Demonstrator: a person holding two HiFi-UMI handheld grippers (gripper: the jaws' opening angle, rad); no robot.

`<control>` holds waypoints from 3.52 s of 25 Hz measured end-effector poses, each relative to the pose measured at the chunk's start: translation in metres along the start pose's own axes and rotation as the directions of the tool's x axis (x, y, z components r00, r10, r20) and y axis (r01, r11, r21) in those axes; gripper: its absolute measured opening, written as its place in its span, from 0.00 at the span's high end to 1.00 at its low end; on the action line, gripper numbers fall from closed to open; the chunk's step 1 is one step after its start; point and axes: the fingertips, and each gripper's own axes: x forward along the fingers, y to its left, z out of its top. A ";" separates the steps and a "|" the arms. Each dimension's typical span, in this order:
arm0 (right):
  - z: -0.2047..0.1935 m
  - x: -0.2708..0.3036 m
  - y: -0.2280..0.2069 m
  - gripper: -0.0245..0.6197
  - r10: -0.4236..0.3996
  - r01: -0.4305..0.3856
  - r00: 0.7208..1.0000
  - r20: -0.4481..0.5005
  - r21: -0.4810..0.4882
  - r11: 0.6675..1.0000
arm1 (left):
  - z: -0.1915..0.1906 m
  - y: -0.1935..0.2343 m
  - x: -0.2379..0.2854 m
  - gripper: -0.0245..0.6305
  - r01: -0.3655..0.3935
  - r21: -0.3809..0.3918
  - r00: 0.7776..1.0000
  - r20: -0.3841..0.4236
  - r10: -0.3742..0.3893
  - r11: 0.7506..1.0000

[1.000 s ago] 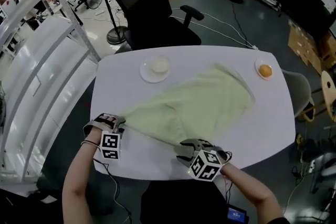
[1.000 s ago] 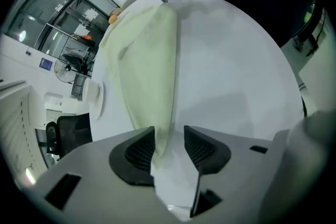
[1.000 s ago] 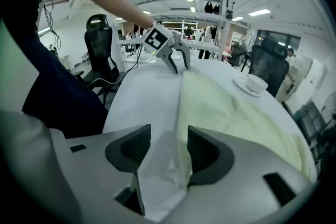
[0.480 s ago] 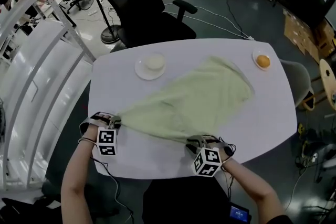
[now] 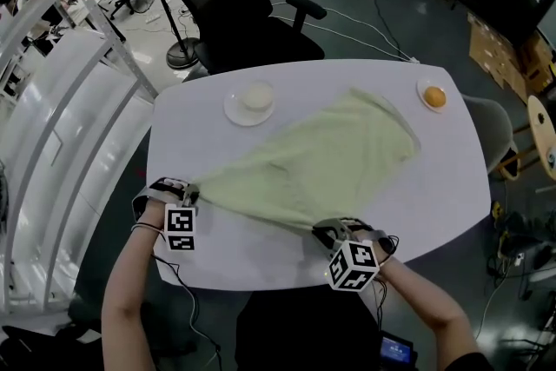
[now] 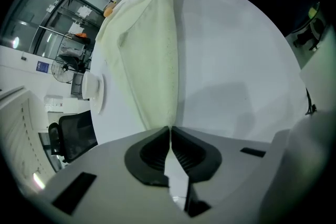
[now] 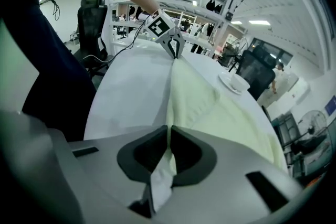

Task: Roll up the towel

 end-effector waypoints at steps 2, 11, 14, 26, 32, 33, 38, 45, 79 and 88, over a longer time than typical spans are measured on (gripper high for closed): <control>0.002 -0.006 0.003 0.92 0.005 -0.005 1.000 0.003 -0.012 1.000 | 0.001 -0.001 -0.007 0.92 -0.005 -0.010 1.000 0.012 0.005 1.000; -0.005 -0.024 0.040 0.92 0.036 -0.037 0.999 -0.024 -0.076 0.996 | 0.013 -0.050 -0.034 0.93 0.005 0.019 1.000 0.027 -0.005 1.000; -0.001 -0.030 0.067 0.92 0.087 -0.088 0.996 -0.012 -0.078 0.993 | 0.011 -0.079 -0.046 0.93 0.037 0.028 0.999 0.019 -0.037 0.999; 0.004 -0.018 0.114 0.92 0.232 -0.232 0.973 0.000 -0.011 0.973 | 0.003 -0.136 -0.061 0.92 0.116 -0.036 0.993 0.021 -0.115 0.993; 0.015 -0.031 0.079 0.91 0.225 -0.242 0.968 0.108 0.175 0.954 | -0.001 -0.102 -0.075 0.92 0.100 -0.085 0.994 0.062 -0.095 0.991; 0.016 -0.032 0.072 0.91 0.218 -0.240 0.968 0.125 0.208 0.948 | -0.001 -0.094 -0.076 0.92 0.095 -0.092 0.994 0.065 -0.089 0.991; 0.017 -0.034 0.035 0.90 0.171 -0.215 0.972 0.159 0.322 0.922 | -0.003 -0.060 -0.069 0.92 0.076 -0.097 0.996 0.049 -0.072 0.992; -0.002 -0.011 0.000 0.90 0.135 -0.182 0.981 0.137 0.436 0.881 | -0.004 -0.030 -0.036 0.92 0.092 -0.140 0.996 0.019 -0.090 0.986; -0.009 -0.061 -0.001 0.67 -0.025 -0.005 0.996 0.080 0.356 0.934 | -0.009 -0.028 -0.087 0.57 -0.043 -0.226 0.999 0.019 0.048 0.973; -0.002 -0.040 0.053 0.66 0.019 -0.037 0.997 0.069 0.281 0.959 | 0.035 -0.070 -0.070 0.57 0.024 -0.235 0.994 0.108 0.002 0.972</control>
